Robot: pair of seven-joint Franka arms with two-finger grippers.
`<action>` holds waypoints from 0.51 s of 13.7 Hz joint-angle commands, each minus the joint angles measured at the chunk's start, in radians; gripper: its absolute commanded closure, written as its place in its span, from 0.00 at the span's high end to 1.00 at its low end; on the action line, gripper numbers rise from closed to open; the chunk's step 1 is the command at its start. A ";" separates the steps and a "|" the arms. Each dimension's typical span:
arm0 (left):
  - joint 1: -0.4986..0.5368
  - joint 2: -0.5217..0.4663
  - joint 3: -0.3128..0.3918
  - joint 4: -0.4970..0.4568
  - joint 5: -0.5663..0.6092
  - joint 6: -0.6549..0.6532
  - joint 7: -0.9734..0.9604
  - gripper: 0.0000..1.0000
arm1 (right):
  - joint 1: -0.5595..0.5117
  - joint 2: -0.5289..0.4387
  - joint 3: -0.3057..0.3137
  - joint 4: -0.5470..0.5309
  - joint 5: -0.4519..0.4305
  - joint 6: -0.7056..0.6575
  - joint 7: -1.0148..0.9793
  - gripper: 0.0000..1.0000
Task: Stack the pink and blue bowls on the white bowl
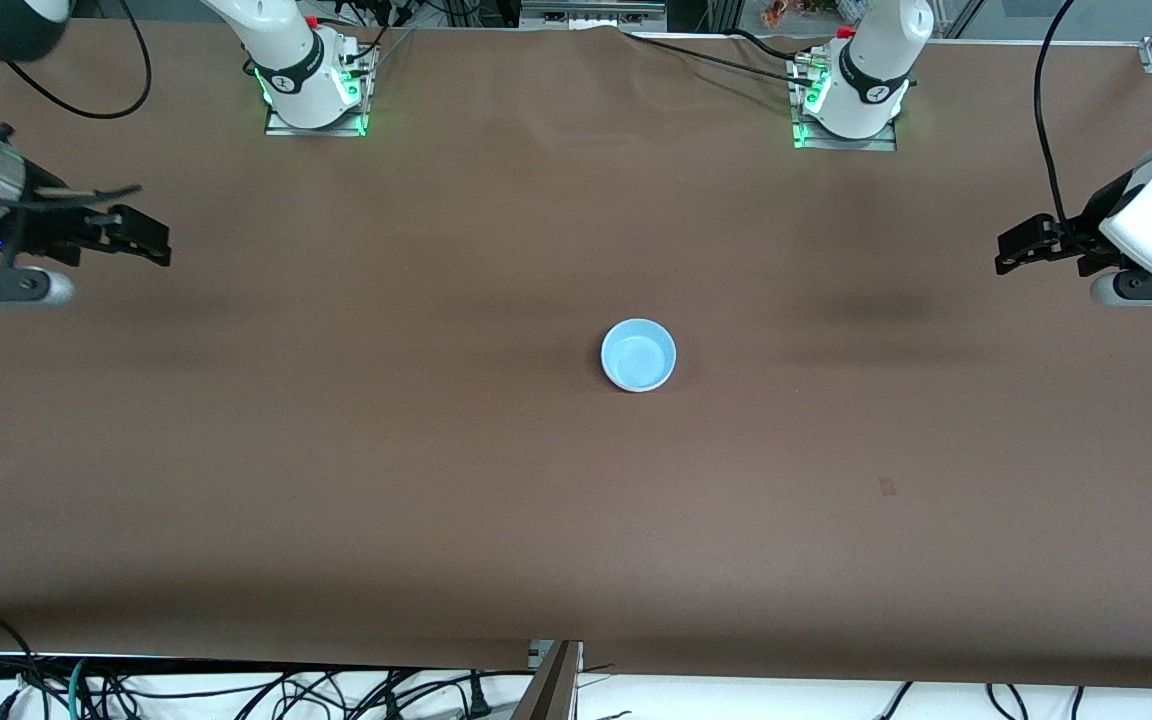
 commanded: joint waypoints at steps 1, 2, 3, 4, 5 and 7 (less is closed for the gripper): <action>0.007 0.008 -0.001 0.023 -0.006 -0.013 0.014 1.00 | -0.067 -0.063 0.026 -0.077 -0.002 0.008 -0.009 1.00; 0.007 0.008 -0.001 0.025 -0.006 -0.013 0.014 1.00 | -0.070 -0.065 0.029 -0.079 -0.007 0.016 -0.046 1.00; 0.007 0.008 -0.001 0.025 -0.006 -0.013 0.013 1.00 | -0.071 -0.068 0.030 -0.087 -0.008 0.007 -0.098 1.00; 0.005 0.008 -0.001 0.025 -0.006 -0.013 0.013 1.00 | -0.082 -0.068 0.030 -0.088 -0.010 -0.004 -0.123 1.00; 0.005 0.010 -0.001 0.025 -0.006 -0.013 0.013 1.00 | -0.096 -0.068 0.030 -0.091 -0.010 -0.010 -0.132 1.00; 0.005 0.010 -0.001 0.025 -0.006 -0.013 0.014 1.00 | -0.104 -0.068 0.029 -0.096 -0.010 -0.017 -0.149 1.00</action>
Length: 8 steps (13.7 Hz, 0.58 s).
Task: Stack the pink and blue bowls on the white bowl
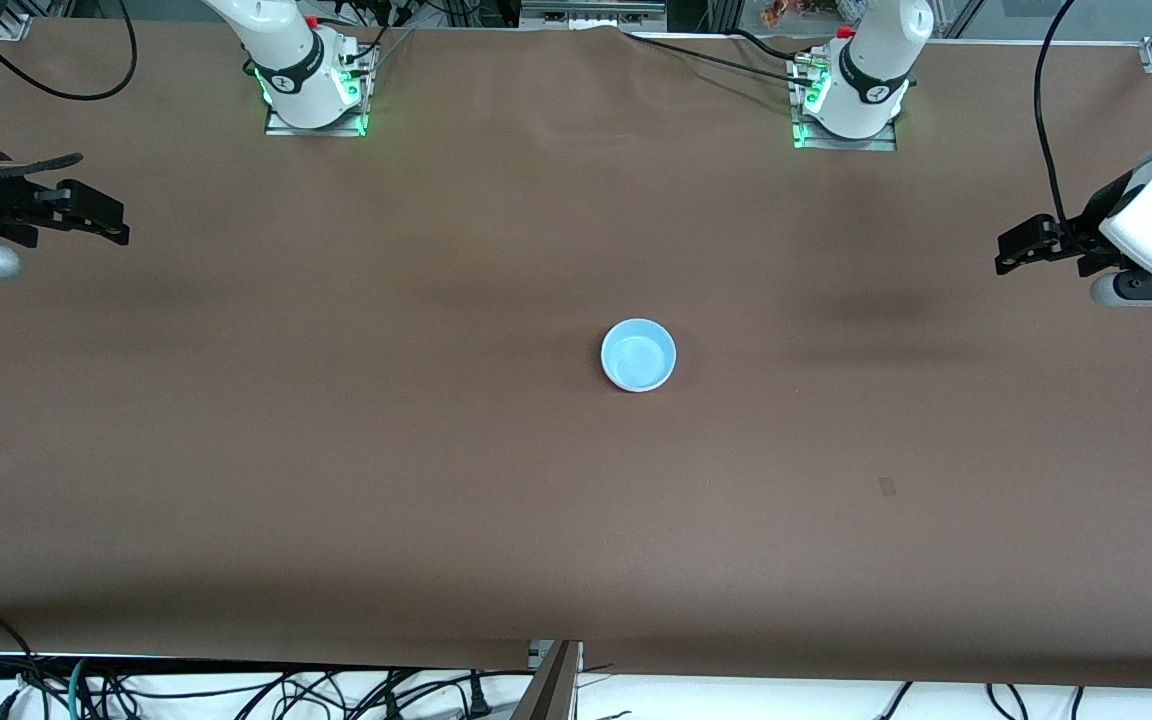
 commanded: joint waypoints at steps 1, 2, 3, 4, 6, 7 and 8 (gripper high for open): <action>0.005 0.009 -0.001 0.024 -0.006 -0.013 0.013 1.00 | -0.025 -0.025 0.022 -0.025 -0.013 -0.010 -0.029 1.00; 0.005 0.009 -0.001 0.024 -0.006 -0.013 0.013 1.00 | -0.021 -0.021 0.020 -0.019 -0.016 -0.016 -0.027 1.00; 0.005 0.009 -0.003 0.024 -0.006 -0.013 0.013 1.00 | -0.016 -0.013 0.022 -0.012 -0.017 -0.014 -0.023 1.00; 0.005 0.009 -0.001 0.024 -0.006 -0.013 0.014 1.00 | -0.016 -0.013 0.022 -0.011 -0.017 -0.014 -0.023 1.00; 0.005 0.011 -0.001 0.026 -0.006 -0.013 0.014 1.00 | -0.016 -0.007 0.022 -0.009 -0.017 -0.014 -0.024 1.00; 0.005 0.011 -0.001 0.026 -0.006 -0.013 0.014 1.00 | -0.016 -0.005 0.020 -0.009 -0.016 -0.014 -0.026 1.00; 0.005 0.011 -0.003 0.026 -0.006 -0.013 0.014 1.00 | -0.016 -0.005 0.022 -0.009 -0.016 -0.013 -0.024 1.00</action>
